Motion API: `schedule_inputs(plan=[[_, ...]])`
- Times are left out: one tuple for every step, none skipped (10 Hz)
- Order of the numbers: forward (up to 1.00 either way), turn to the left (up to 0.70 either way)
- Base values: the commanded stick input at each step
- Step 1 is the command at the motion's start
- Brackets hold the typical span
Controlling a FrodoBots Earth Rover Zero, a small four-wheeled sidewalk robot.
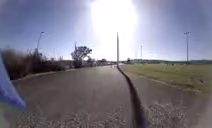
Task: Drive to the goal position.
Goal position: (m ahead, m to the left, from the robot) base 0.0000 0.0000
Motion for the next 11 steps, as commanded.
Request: schedule_inputs(plan=[[0.58, 0.00], [0.53, 0.00], [0.48, 0.00], [0.43, 0.00], [0.38, 0.00], [0.33, 0.00], [0.28, 0.00], [0.22, 0.00], [0.17, 0.00], [0.12, 0.00], [0.07, 0.00]])
